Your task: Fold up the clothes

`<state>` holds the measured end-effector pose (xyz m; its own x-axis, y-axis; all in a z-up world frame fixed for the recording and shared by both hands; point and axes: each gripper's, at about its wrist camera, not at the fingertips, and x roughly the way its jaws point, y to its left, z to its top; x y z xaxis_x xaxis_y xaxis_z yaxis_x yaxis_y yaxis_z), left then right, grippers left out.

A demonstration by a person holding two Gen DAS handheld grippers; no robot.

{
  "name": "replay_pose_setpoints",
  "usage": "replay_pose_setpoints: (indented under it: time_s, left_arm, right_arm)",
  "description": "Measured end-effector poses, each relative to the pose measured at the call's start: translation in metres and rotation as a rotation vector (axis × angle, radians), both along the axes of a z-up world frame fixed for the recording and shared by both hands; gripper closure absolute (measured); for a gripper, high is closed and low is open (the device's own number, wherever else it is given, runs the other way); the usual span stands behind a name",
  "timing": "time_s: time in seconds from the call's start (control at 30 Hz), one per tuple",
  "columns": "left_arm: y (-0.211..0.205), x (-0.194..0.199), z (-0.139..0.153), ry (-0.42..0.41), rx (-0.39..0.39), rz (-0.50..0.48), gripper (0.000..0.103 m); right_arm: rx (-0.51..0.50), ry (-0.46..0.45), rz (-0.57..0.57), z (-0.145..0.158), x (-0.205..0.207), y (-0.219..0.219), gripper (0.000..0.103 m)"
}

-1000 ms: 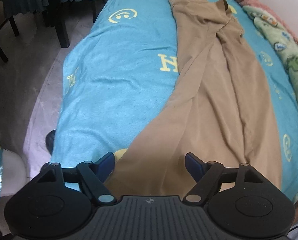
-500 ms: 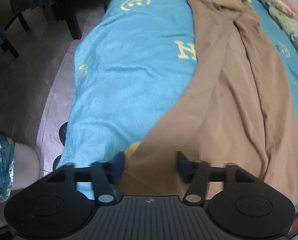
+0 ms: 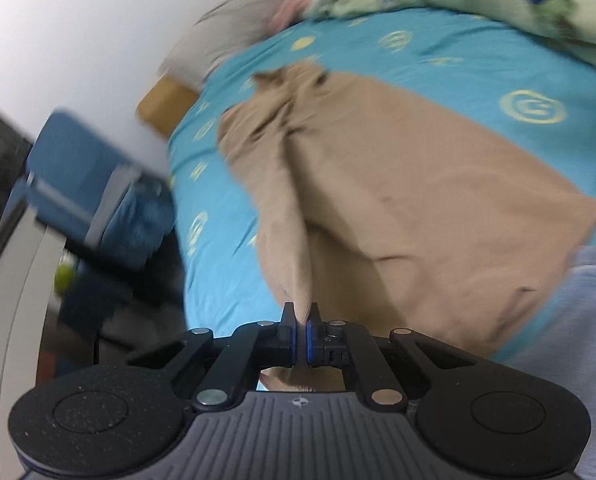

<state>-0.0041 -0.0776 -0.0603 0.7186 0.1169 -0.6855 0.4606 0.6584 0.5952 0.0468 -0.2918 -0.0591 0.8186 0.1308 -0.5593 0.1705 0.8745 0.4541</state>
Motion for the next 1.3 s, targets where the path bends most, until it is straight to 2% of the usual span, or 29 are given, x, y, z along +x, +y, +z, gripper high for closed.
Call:
replay_pose_setpoints:
  time_s: [0.1,0.27,0.33,0.5,0.53,0.6,0.67,0.77,0.8,0.93,1.0,1.07,1.13,1.2,1.23,1.3]
  left_arm:
    - [-0.017,-0.009,-0.007,0.024,0.009,-0.074,0.099]
    - [-0.029,-0.013,-0.026,0.090,-0.033,-0.133,0.098]
    - [-0.030,-0.014,-0.033,0.138,-0.070,-0.147,0.097]
    - [-0.024,-0.021,-0.029,0.263,-0.202,-0.197,0.085]
    - [-0.019,-0.019,-0.025,0.287,-0.243,-0.192,0.082]
    - [-0.008,-0.011,-0.015,0.317,-0.337,-0.149,0.061]
    - [0.005,0.000,-0.008,0.307,-0.415,-0.080,0.056]
    - [0.023,0.021,-0.011,0.289,-0.480,0.055,0.042]
    - [0.028,0.029,-0.015,0.298,-0.504,0.096,0.041]
    - [0.037,0.055,-0.034,0.366,-0.598,0.220,0.041]
    - [0.039,0.061,-0.040,0.401,-0.618,0.234,0.042]
    - [0.037,0.063,-0.046,0.421,-0.606,0.227,0.044]
    - [0.033,0.064,-0.052,0.437,-0.578,0.217,0.051]
    - [0.030,0.062,-0.058,0.449,-0.554,0.206,0.068]
    - [0.030,0.062,-0.061,0.450,-0.544,0.200,0.072]
    - [0.028,0.057,-0.060,0.417,-0.502,0.166,0.091]
  right_arm:
    - [0.012,0.006,-0.001,-0.002,0.000,-0.002,0.000]
    - [0.027,0.017,-0.006,-0.005,0.000,-0.004,0.000]
    - [0.029,0.021,-0.009,-0.006,0.000,-0.005,0.000]
    - [0.052,0.024,-0.013,-0.008,-0.001,-0.008,0.000]
    - [0.056,0.025,-0.013,-0.008,-0.001,-0.009,0.000]
    - [0.063,0.027,-0.013,-0.009,0.000,-0.010,0.000]
    - [0.073,0.028,-0.013,-0.010,0.000,-0.010,0.000]
    - [0.078,0.028,-0.017,-0.010,0.000,-0.010,0.000]
    - [0.079,0.028,-0.019,-0.010,0.000,-0.010,0.000]
    - [0.091,0.033,-0.027,-0.011,0.000,-0.012,0.000]
    - [0.102,0.036,-0.033,-0.012,-0.001,-0.014,0.000]
    - [0.117,0.040,-0.038,-0.014,-0.002,-0.016,0.000]
    - [0.132,0.046,-0.042,-0.016,-0.001,-0.017,0.000]
    - [0.146,0.054,-0.043,-0.018,0.000,-0.018,0.000]
    - [0.151,0.056,-0.042,-0.019,0.000,-0.018,0.000]
    - [0.156,0.061,-0.043,-0.020,0.000,-0.017,0.000]
